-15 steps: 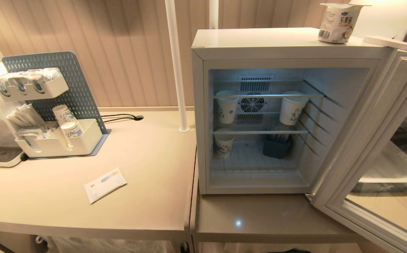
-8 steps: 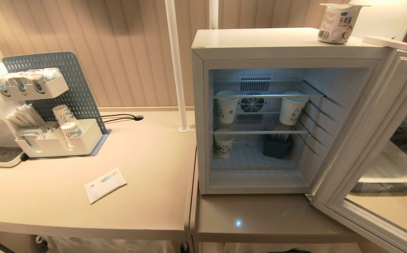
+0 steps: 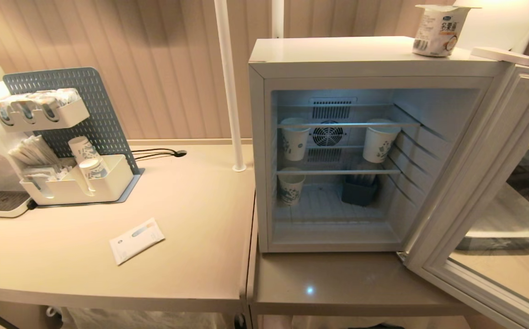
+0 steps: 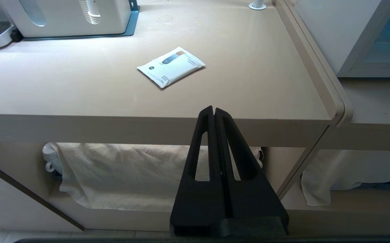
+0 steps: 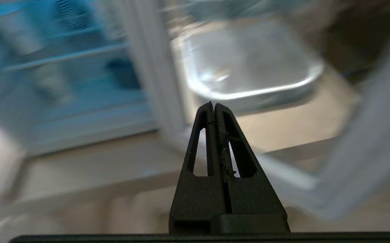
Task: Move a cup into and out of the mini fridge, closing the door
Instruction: Close the freezer door
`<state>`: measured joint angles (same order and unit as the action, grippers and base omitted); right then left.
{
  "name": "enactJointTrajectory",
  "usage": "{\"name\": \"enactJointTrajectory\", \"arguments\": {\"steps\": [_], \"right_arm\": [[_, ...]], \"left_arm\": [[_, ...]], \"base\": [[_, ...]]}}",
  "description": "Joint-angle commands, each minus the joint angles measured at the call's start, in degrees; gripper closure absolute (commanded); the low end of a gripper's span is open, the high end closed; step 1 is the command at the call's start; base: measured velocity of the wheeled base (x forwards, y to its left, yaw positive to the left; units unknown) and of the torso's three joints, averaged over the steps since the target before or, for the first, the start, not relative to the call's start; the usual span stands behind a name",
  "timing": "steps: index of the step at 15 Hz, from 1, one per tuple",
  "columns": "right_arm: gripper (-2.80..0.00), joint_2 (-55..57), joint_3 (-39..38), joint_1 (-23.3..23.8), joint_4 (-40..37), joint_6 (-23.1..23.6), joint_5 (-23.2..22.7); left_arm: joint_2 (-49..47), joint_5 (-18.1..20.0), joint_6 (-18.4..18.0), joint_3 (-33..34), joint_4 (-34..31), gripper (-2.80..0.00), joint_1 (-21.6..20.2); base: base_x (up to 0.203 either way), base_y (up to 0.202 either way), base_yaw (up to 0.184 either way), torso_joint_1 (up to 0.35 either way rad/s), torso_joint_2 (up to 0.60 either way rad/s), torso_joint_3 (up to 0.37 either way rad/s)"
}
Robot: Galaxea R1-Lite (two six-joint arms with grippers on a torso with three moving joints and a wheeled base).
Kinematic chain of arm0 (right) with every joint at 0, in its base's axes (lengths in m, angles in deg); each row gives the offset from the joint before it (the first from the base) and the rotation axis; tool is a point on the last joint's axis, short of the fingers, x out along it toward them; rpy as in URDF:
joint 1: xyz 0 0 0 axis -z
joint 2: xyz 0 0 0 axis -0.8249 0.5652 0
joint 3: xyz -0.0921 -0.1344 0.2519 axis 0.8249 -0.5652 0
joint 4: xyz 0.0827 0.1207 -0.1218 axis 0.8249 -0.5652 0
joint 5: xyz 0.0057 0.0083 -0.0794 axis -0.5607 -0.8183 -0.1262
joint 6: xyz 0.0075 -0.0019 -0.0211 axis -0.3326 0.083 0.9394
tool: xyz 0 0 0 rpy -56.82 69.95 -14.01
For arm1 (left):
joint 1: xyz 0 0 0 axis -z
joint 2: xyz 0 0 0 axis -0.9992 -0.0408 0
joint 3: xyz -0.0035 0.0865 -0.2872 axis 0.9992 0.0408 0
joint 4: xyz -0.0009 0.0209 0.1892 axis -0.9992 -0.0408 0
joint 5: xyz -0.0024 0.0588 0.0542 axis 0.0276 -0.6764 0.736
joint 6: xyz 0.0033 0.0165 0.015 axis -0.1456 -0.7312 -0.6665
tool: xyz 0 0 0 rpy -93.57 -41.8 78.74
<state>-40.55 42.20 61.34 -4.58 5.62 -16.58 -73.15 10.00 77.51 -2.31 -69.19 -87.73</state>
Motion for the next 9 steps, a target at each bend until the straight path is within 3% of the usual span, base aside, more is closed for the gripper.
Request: {"name": "enactJointTrajectory", "arguments": {"steps": [1, 2, 5, 8, 9], "right_arm": [[0.00, -0.5, -0.5, -0.1, -1.5, -1.0, -5.2], [0.00, -0.5, -0.5, -0.4, -3.1, -1.5, -8.4], [0.00, -2.8, -2.3, -6.1, -4.1, -3.0, -10.0], [0.00, -13.1, -12.0, -6.2, 2.7, -1.9, -8.6], [0.00, -15.5, -16.7, -6.1, 7.6, -0.6, -5.4]], "left_arm": [[-0.1, -0.1, -0.1, 0.0, 0.0, 0.00, 0.0], [-0.1, 0.0, -0.1, 0.0, -0.1, 0.00, 0.0], [-0.1, 0.0, -0.2, 0.0, -0.1, 0.00, 0.0], [-0.1, 0.0, -0.2, 0.0, -0.1, 0.00, 0.0], [-0.1, 0.0, -0.2, 0.0, -0.1, 0.00, 0.0]], "base": [[0.000, 0.000, 0.000, 0.000, 0.00, 0.000], [0.000, 0.000, 0.000, 0.000, 0.00, 0.000], [0.000, 0.000, 0.000, 0.000, 0.00, 0.000], [0.000, 0.000, 0.000, 0.000, 0.00, 0.000], [0.000, 0.000, 0.000, 0.000, 0.00, 0.000]]}}
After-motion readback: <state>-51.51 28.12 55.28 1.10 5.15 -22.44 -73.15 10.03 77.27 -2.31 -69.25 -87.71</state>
